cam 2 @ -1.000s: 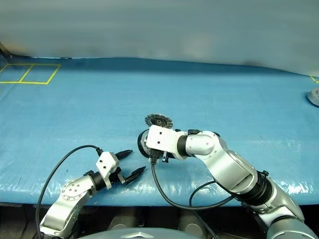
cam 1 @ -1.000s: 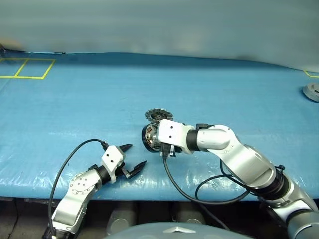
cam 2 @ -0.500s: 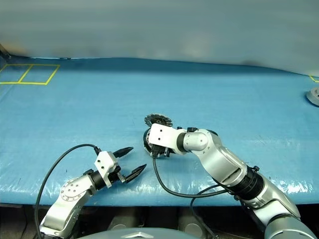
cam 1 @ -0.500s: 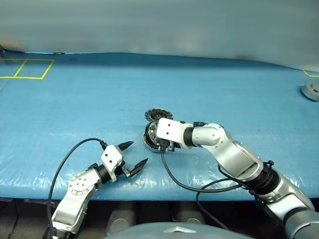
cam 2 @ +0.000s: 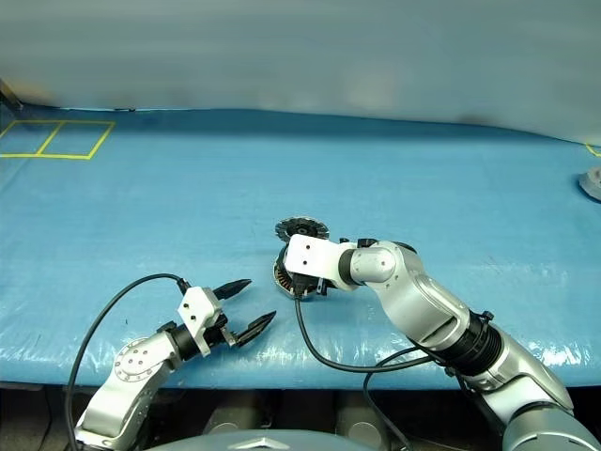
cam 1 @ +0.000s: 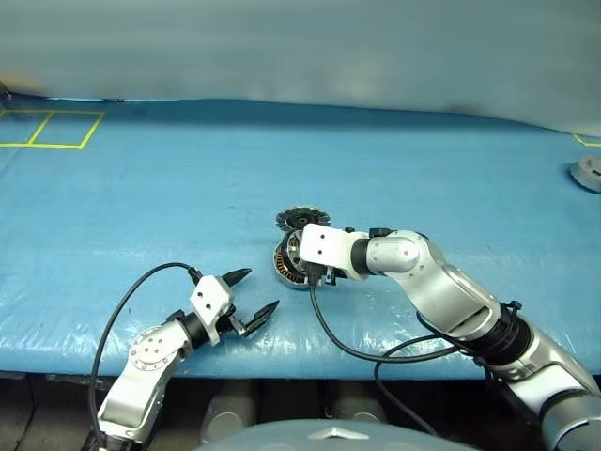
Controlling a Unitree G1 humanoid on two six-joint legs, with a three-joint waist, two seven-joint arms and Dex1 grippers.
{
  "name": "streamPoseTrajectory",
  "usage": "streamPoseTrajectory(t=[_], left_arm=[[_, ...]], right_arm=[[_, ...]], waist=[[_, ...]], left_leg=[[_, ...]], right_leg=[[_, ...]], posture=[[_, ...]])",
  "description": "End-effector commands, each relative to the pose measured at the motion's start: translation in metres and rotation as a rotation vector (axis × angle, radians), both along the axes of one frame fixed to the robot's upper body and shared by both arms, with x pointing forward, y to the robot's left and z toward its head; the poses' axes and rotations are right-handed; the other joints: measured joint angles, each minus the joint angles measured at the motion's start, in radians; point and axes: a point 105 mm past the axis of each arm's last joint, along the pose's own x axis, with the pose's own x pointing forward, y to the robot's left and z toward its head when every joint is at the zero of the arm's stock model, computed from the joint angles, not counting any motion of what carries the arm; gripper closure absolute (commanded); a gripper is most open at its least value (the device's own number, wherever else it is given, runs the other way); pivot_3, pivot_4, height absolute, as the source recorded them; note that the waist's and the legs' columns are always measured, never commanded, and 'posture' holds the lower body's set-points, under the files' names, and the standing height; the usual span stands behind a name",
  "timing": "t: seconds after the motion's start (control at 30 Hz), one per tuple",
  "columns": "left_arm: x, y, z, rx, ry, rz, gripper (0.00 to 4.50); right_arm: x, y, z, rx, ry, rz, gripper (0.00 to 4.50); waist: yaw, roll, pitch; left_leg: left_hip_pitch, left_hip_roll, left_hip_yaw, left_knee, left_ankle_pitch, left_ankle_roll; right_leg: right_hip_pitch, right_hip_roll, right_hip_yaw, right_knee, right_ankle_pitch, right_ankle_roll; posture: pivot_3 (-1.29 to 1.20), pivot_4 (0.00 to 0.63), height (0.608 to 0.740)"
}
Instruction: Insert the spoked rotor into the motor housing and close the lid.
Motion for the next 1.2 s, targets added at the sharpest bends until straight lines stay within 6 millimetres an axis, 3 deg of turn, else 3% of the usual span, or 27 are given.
streamPoseTrajectory(t=[0.03,0.2,0.67,0.93,1.2], left_arm=[[0.000,-0.005,0.014,-0.022,-0.052,-0.014,0.00],[0.000,-0.005,0.013,-0.019,-0.047,-0.012,0.00],[0.000,-0.006,0.011,-0.026,-0.043,-0.009,0.00],[0.001,-0.006,0.010,-0.021,-0.044,-0.010,0.00],[0.002,-0.006,0.011,-0.018,-0.044,-0.019,0.00]], right_arm=[[-0.004,-0.001,0.001,-0.009,-0.001,0.006,2.85],[-0.005,-0.001,0.007,-0.020,-0.006,0.019,2.85],[-0.006,0.002,-0.008,-0.041,0.048,0.001,2.85],[0.000,0.009,0.004,0.030,0.027,-0.038,0.31],[0.001,0.007,0.022,0.108,0.036,-0.083,0.31]], waist=[[0.000,0.000,0.000],[0.000,0.000,0.000],[-0.004,0.000,0.000],[-0.005,0.000,0.000],[-0.003,0.000,0.000]], left_leg=[[0.000,0.000,0.000,0.000,0.000,0.000],[0.000,0.000,0.000,0.000,0.000,0.000],[0.002,0.001,0.000,0.000,0.000,0.000],[0.001,0.001,0.000,0.000,0.000,0.000],[0.001,0.001,0.000,0.000,0.000,0.000]], right_leg=[[0.000,0.000,0.000,0.000,0.000,0.000],[0.000,0.000,0.000,0.000,0.000,0.000],[0.001,0.001,0.000,0.000,0.000,0.000],[0.001,0.001,0.000,0.000,0.000,-0.001],[0.001,0.001,0.000,0.000,0.000,-0.001]], posture=[[0.00,0.150,0.740],[0.00,0.150,0.740],[0.00,0.150,0.740],[0.00,0.150,0.740],[0.00,0.150,0.740]])
